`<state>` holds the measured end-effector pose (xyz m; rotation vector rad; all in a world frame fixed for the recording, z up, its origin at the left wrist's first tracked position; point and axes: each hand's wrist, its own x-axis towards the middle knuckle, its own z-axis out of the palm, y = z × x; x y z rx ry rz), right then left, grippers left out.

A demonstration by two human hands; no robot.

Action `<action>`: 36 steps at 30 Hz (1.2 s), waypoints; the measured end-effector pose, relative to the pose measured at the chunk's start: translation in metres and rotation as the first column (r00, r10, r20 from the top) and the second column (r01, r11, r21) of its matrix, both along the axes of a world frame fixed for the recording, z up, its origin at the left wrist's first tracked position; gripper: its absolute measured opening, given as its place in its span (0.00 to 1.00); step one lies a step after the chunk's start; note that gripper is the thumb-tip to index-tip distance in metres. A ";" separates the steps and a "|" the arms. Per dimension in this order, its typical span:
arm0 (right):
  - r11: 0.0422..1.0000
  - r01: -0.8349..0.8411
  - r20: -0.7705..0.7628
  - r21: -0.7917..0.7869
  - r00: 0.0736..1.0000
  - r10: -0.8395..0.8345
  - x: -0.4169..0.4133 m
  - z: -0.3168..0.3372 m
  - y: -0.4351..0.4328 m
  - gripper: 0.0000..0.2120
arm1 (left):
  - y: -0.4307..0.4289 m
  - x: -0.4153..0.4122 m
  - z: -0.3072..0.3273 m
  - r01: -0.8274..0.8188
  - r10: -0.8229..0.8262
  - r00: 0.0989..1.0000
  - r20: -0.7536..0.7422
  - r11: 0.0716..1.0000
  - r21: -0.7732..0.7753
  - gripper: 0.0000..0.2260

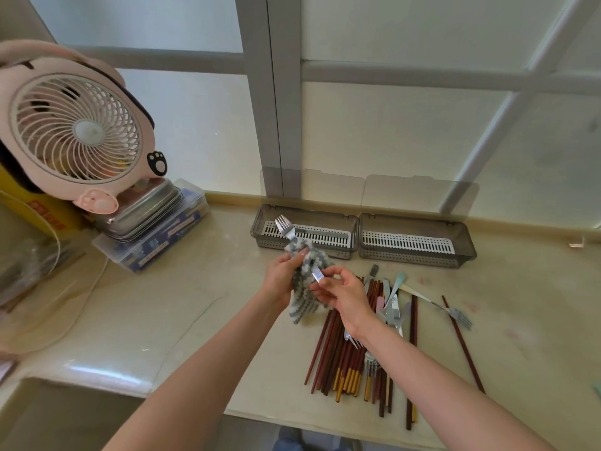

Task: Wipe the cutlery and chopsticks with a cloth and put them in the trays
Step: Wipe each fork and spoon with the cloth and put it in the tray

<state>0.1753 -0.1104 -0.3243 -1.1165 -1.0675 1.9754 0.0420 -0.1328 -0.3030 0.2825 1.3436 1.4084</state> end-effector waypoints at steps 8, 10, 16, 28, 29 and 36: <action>0.991 0.130 0.235 -0.021 0.964 -0.121 -0.013 -0.007 0.007 0.11 | -0.012 0.021 -0.013 -0.009 0.004 0.986 -0.165 0.999 -0.034 0.06; 0.996 0.083 0.288 0.032 0.953 -0.089 -0.012 -0.009 0.006 0.08 | -0.010 0.016 -0.017 0.023 -0.046 0.967 -0.252 0.996 -0.090 0.06; 0.962 0.017 0.571 0.273 0.802 -0.176 -0.014 -0.011 0.018 0.15 | 0.008 0.004 -0.028 0.023 -0.117 0.911 -0.395 0.972 -0.235 0.07; 0.960 0.034 0.394 0.276 0.908 -0.145 -0.061 0.012 0.106 0.05 | 0.013 -0.013 -0.024 0.142 -0.251 0.882 -0.399 0.948 -0.284 0.09; 0.940 0.030 0.423 0.341 0.887 -0.182 -0.067 0.012 0.120 0.06 | 0.011 -0.015 -0.022 0.172 -0.245 0.921 -0.302 0.953 -0.249 0.07; 0.672 -0.634 0.888 0.382 0.452 -0.079 -0.087 -0.033 0.159 0.13 | 0.000 -0.017 -0.025 0.149 -0.151 0.988 -0.024 0.985 -0.089 0.05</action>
